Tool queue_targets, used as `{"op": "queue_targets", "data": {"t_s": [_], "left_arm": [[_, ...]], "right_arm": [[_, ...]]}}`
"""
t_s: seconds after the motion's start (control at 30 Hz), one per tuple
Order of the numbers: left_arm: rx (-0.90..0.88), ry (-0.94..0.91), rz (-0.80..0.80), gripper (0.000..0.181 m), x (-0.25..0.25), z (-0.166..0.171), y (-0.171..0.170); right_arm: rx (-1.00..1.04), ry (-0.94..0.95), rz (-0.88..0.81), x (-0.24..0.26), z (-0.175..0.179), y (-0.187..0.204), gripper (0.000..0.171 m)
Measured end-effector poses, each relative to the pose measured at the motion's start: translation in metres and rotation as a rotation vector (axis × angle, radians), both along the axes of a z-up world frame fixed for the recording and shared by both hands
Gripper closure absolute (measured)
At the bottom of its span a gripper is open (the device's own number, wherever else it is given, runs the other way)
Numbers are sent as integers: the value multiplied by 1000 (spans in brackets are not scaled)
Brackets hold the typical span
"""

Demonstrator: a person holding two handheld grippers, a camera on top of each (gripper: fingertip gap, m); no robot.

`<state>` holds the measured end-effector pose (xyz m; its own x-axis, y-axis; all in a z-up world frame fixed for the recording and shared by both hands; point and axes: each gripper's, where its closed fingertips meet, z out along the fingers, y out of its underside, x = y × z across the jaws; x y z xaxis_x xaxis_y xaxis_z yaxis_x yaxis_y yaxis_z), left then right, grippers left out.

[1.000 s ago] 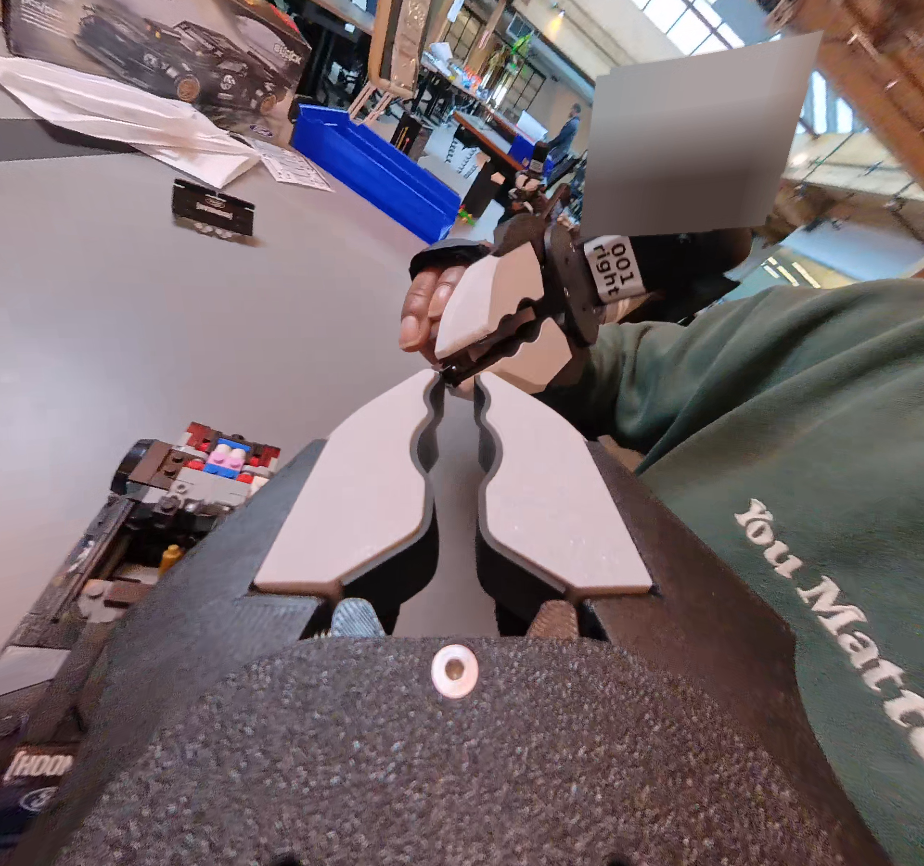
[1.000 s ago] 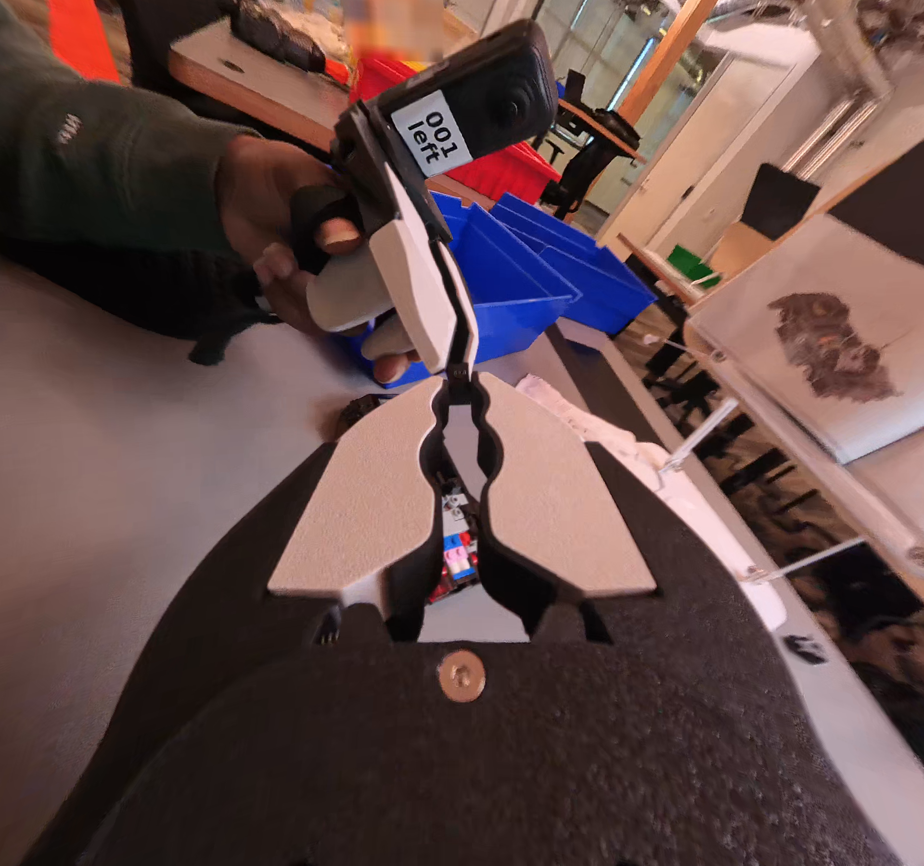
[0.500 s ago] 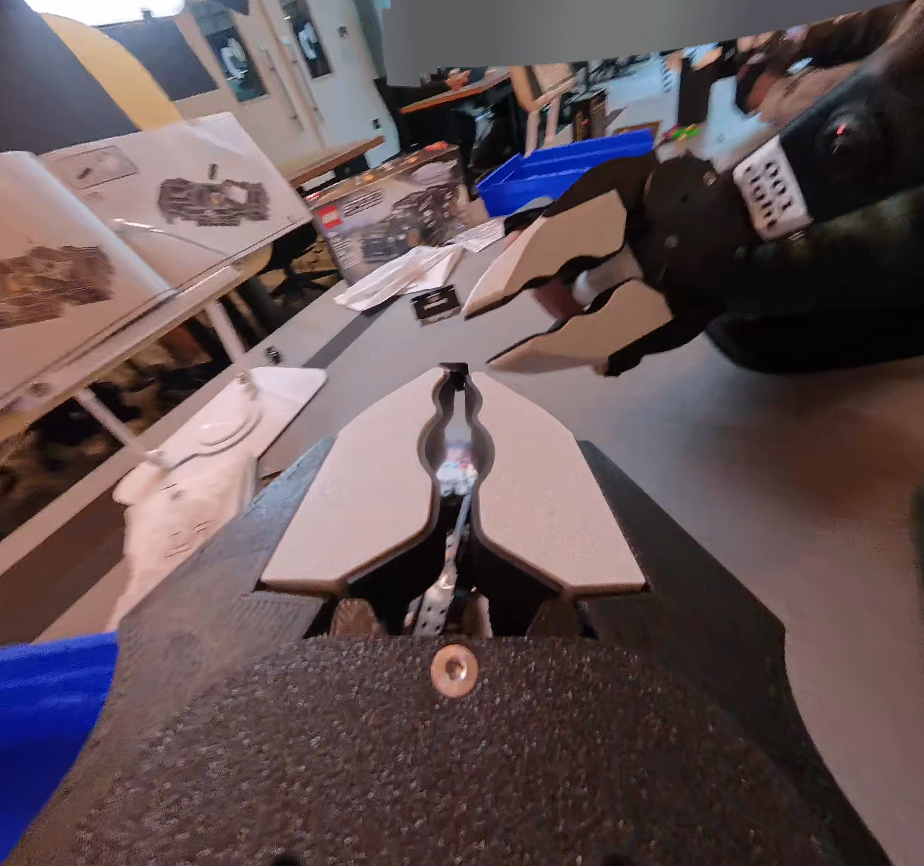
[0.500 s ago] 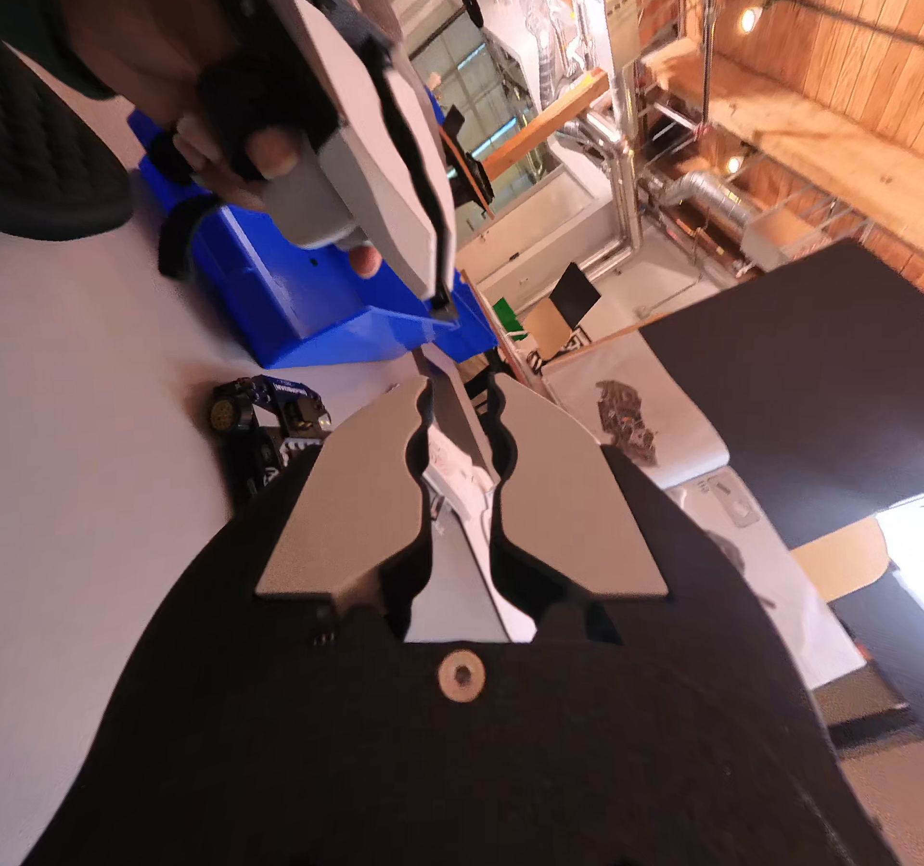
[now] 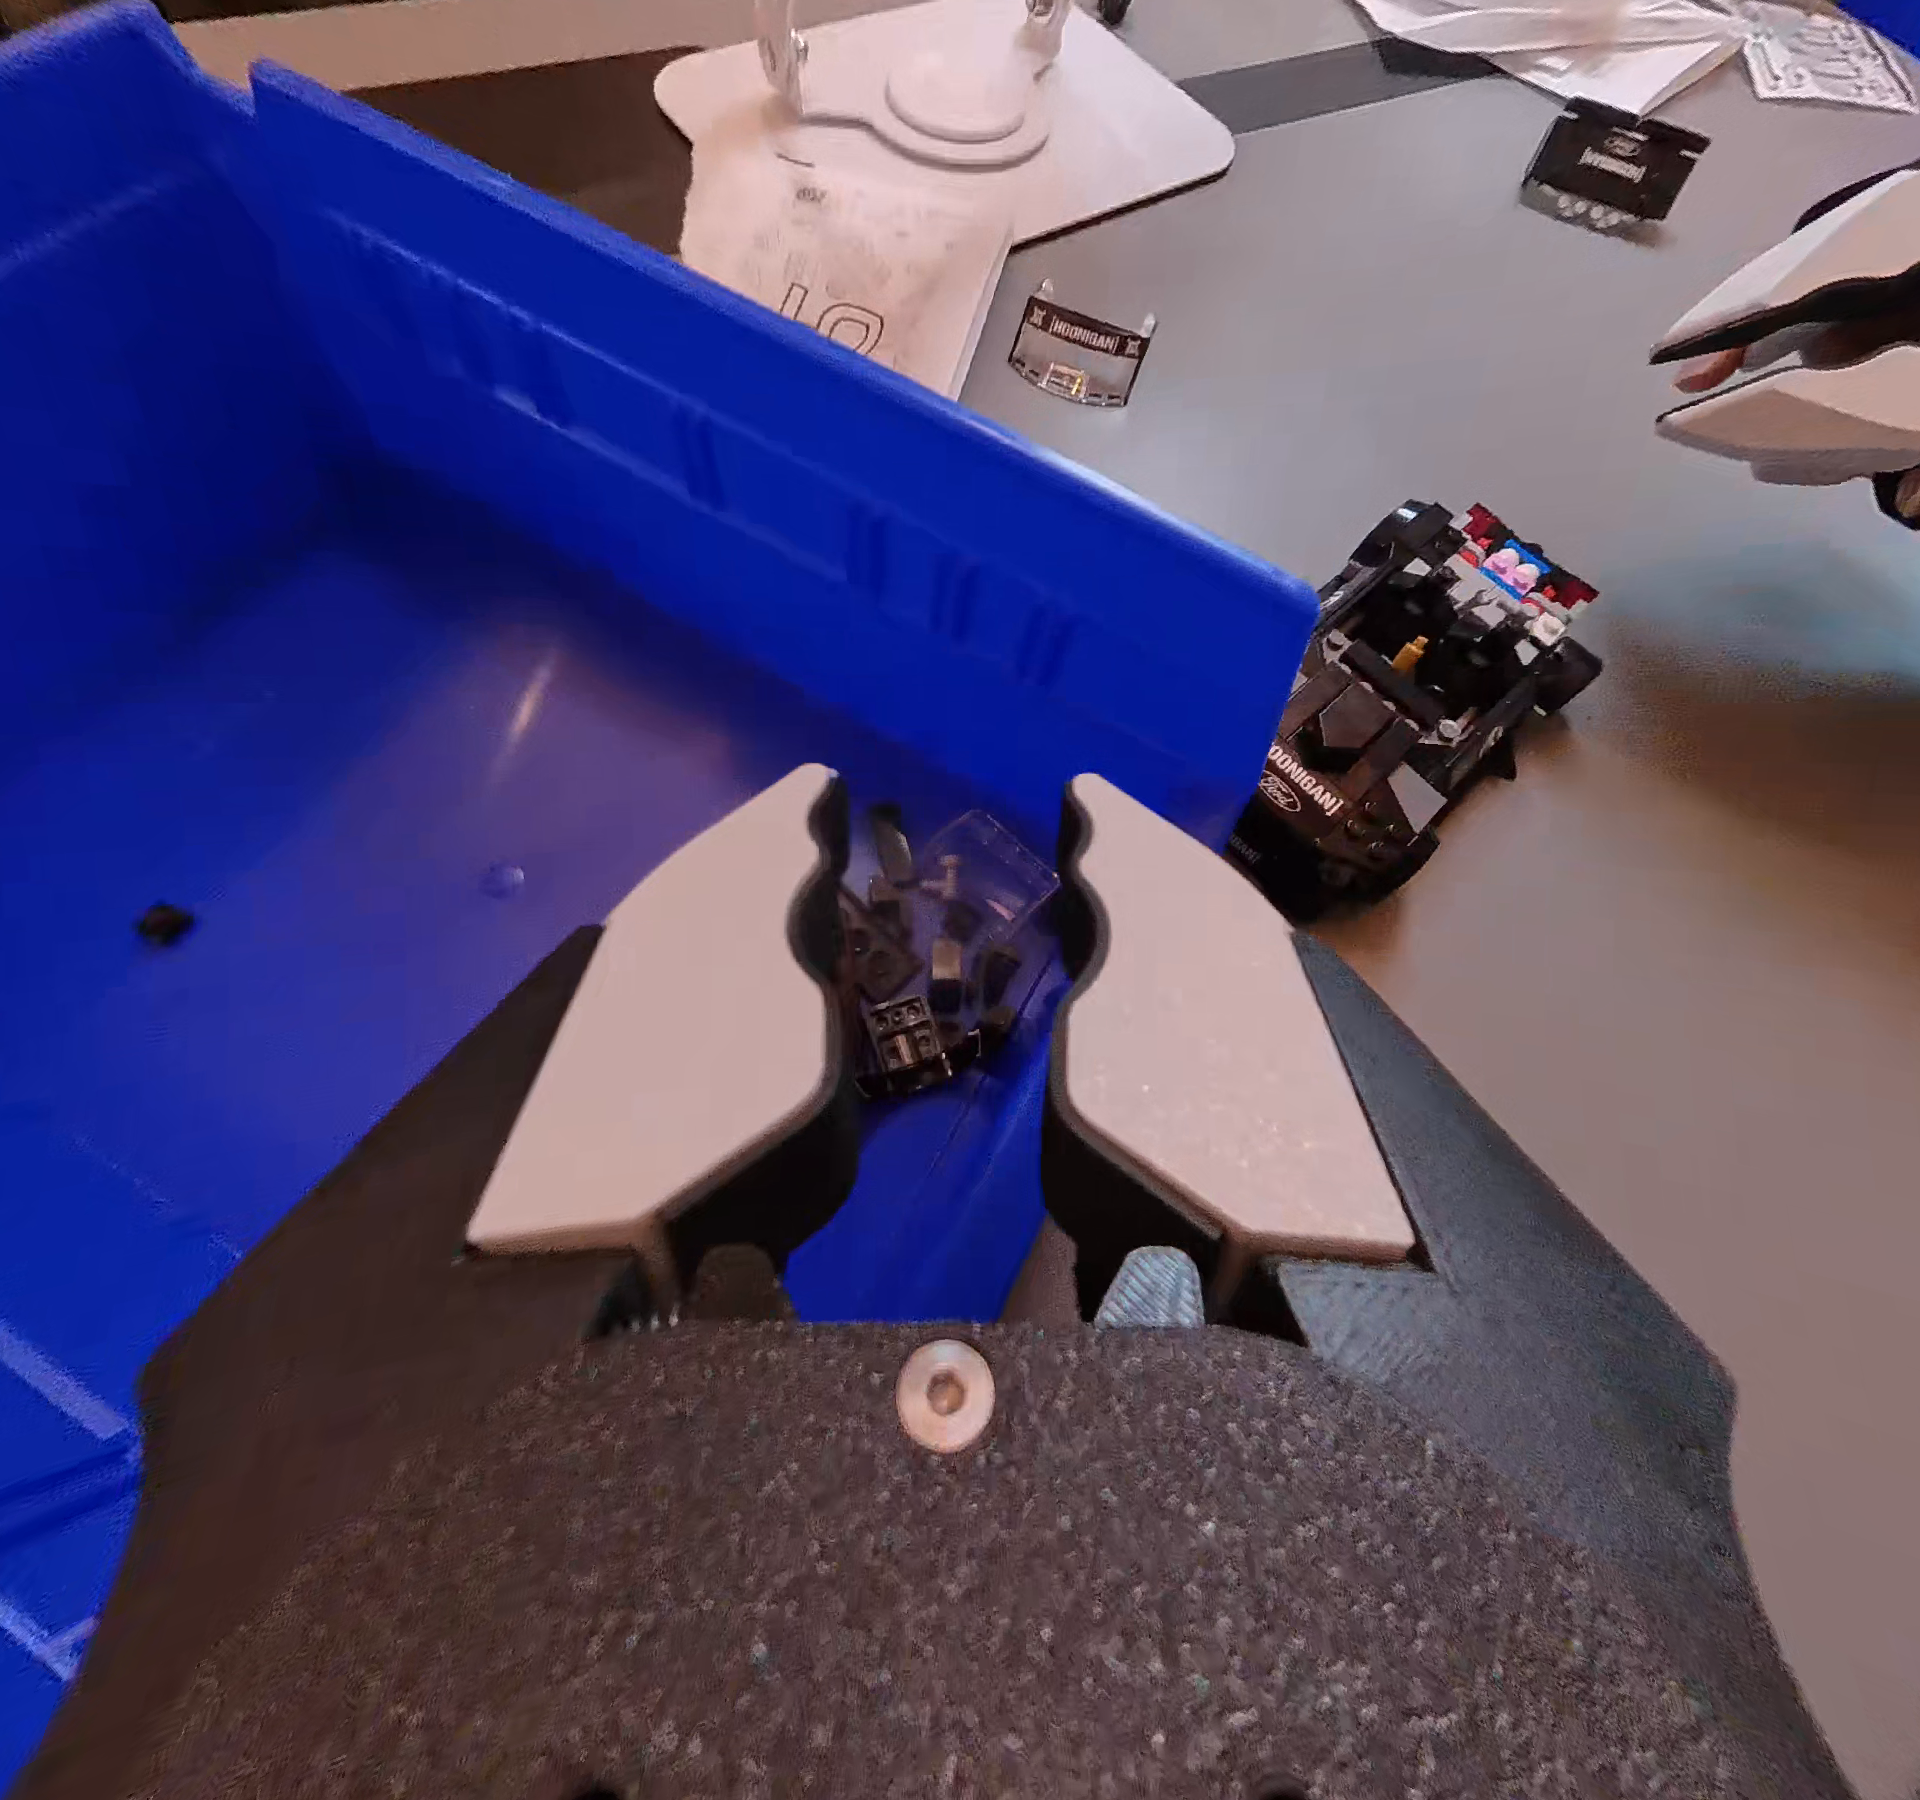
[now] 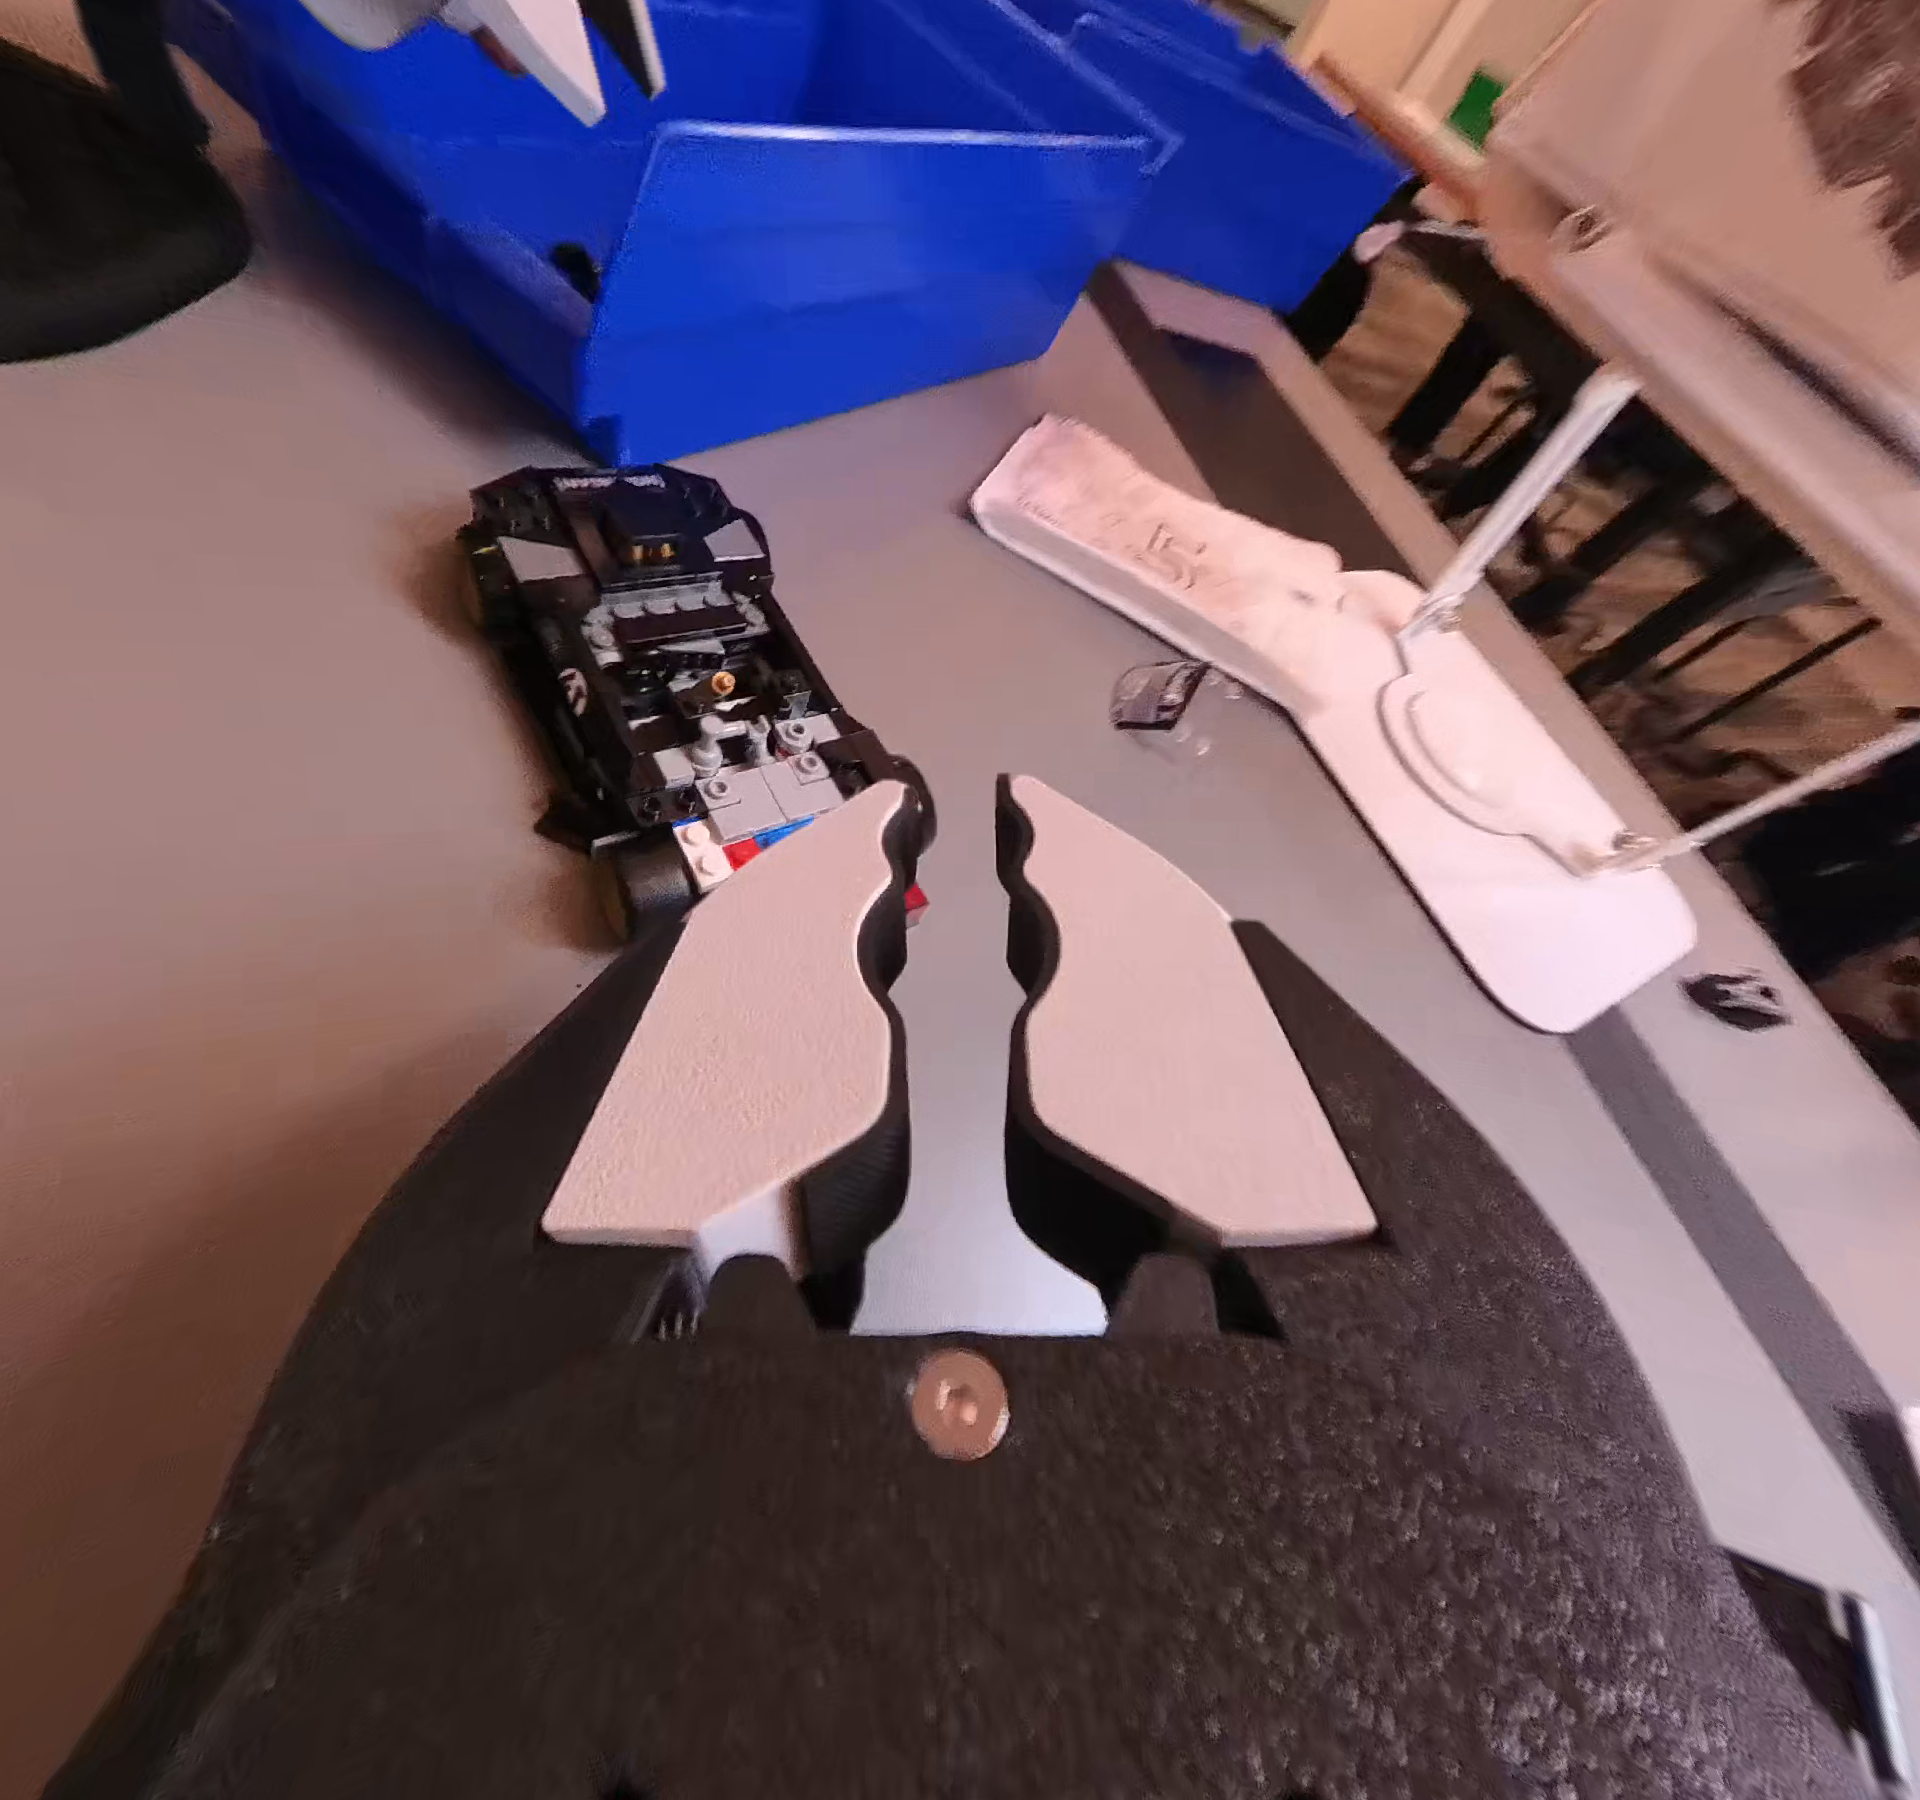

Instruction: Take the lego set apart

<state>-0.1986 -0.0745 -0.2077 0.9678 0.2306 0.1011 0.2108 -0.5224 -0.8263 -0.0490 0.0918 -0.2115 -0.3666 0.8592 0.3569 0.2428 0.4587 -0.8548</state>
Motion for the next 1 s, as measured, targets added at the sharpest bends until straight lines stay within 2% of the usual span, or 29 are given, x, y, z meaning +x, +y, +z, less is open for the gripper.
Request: {"op": "queue_targets", "data": {"t_s": [0.1,0.17,0.43,0.63,0.8,0.9,0.97,1.0], "left_arm": [[11,15,-2,125,1,1,3],[47,46,-34,124,7,9,6],[174,124,-268,143,61,35,24],[151,140,-390,144,94,25,39],[136,139,-414,145,101,18,42],[143,131,-418,146,103,18,41],[149,123,-423,147,104,17,42],[153,121,-428,148,106,17,42]], "right_arm": [[-11,-70,48,-9,-7,-1,157],[3,-114,87,-14,-11,-4,157],[65,-310,218,-27,-33,-4,152],[33,-468,356,-35,-36,-14,149],[61,-608,433,-33,-48,-19,150],[31,-636,446,-31,-47,-19,155],[21,-648,443,-30,-45,-18,171],[16,-653,422,-30,-46,-15,171]]}}
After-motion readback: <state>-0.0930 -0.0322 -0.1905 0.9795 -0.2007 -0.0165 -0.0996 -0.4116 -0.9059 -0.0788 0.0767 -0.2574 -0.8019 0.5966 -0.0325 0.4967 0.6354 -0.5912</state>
